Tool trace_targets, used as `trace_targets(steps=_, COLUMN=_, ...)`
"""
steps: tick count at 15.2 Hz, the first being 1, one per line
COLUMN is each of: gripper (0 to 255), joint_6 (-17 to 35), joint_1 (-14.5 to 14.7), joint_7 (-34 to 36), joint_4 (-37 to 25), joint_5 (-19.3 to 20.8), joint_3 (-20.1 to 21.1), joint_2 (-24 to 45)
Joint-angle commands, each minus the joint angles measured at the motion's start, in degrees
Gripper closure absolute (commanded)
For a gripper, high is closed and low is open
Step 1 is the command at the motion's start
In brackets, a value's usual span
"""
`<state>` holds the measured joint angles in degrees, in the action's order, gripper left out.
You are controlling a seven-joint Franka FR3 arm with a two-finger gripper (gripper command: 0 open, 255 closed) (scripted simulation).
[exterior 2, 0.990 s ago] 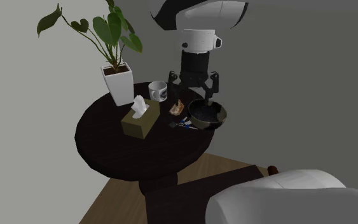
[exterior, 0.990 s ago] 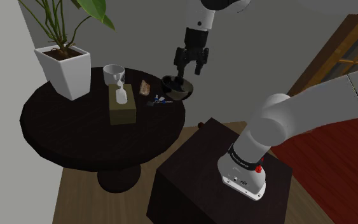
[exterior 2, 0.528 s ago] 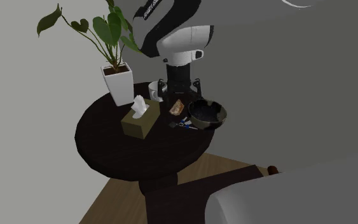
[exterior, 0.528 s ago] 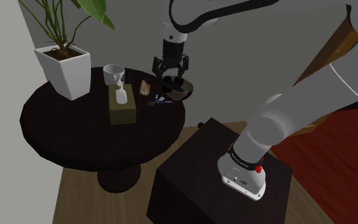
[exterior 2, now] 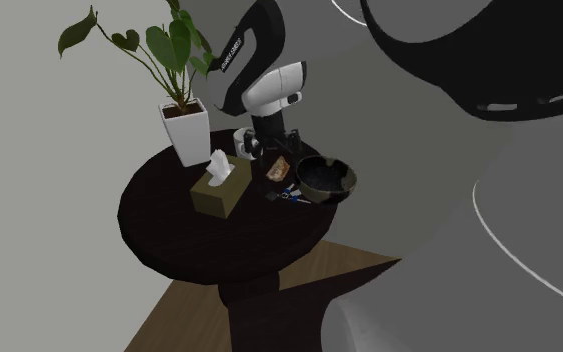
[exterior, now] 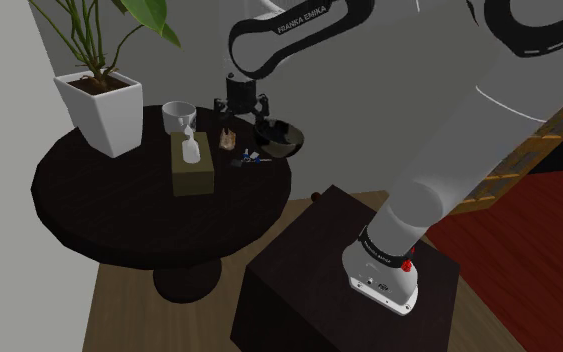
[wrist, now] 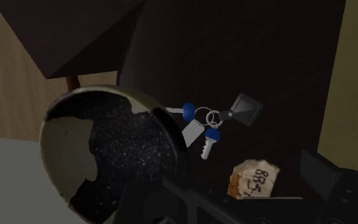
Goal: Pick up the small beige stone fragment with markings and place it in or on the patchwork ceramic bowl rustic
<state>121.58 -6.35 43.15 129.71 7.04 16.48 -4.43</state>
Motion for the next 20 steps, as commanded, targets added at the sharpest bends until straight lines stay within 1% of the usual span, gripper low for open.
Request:
trace_targets(steps=1, gripper=0, joint_6=1.7, joint_1=-0.4, joint_7=5.2, joint_4=-3.0, joint_5=3.9, joint_3=0.5, joint_2=5.0)
trace_targets(steps=6, gripper=0, joint_6=2.4, joint_1=0.6, joint_7=16.3, joint_4=-12.3, joint_5=13.1, joint_3=-0.9, joint_2=16.5)
trace_targets(steps=7, gripper=0, joint_6=2.4, joint_1=0.8, joint_7=17.1, joint_4=-13.2, joint_5=13.8, joint_3=-1.2, joint_2=17.5)
trace_targets(steps=14, gripper=0, joint_6=6.9, joint_1=0.6, joint_7=18.4, joint_4=-11.4, joint_5=15.8, joint_3=-2.2, joint_2=20.3)
trace_targets(steps=20, gripper=0, joint_6=7.2, joint_1=0.6, joint_7=18.5, joint_4=-11.2, joint_5=15.9, joint_3=-2.3, joint_2=20.6)
